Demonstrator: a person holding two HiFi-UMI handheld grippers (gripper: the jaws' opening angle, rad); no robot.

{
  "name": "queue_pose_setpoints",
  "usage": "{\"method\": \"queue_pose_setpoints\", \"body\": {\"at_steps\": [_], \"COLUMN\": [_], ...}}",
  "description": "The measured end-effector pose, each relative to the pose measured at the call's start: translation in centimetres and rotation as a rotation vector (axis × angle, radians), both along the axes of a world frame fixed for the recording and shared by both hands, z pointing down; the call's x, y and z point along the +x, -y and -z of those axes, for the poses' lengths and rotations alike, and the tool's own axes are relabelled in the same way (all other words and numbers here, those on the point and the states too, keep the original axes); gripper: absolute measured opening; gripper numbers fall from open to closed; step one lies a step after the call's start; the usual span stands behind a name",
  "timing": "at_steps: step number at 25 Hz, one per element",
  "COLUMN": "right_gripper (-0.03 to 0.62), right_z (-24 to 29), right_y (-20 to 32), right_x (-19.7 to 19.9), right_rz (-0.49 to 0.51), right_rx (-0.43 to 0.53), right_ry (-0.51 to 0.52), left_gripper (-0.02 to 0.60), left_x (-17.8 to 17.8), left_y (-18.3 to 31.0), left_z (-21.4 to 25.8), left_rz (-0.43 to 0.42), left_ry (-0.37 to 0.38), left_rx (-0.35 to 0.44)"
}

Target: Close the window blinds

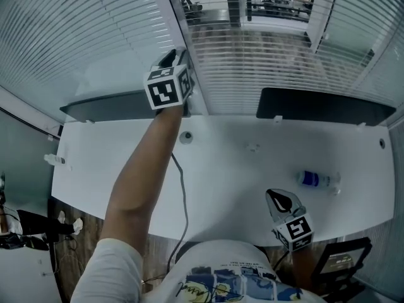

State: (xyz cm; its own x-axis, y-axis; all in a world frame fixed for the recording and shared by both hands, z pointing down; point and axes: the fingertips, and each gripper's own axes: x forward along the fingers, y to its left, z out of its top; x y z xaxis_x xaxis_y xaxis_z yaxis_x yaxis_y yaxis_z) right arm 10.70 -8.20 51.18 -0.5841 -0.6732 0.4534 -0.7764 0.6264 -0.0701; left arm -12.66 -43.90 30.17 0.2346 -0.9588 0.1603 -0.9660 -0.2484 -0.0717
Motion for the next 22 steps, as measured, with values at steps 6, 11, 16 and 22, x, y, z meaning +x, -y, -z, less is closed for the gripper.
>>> {"method": "queue_pose_setpoints", "body": {"at_steps": [6,11,16,22], "right_gripper": [0.003,0.003,0.003,0.003], "right_z": [0.0,0.2,0.1,0.2], "right_y": [0.1,0.2,0.0,0.1], "right_x": [0.2,0.2,0.0,0.1], "right_rz": [-0.004,-0.005,-0.001,-0.006], "right_rx": [0.002,0.009,0.002,0.003], "right_ry": [-0.002,-0.001,0.006,-0.001], "left_gripper": [0.154,0.186,0.184,0.152], "left_x": [0.4,0.7,1.6,2.4], "left_y": [0.0,-0.8,-1.0,-0.1], "left_z": [0.0,-0.5,-1.0,-1.7], "left_rz": [-0.024,-0.068,-0.124,-0.191], "left_ry": [0.31,0.665,1.112,1.401], "left_rx": [0.058,0.127,0.234,0.243]}}
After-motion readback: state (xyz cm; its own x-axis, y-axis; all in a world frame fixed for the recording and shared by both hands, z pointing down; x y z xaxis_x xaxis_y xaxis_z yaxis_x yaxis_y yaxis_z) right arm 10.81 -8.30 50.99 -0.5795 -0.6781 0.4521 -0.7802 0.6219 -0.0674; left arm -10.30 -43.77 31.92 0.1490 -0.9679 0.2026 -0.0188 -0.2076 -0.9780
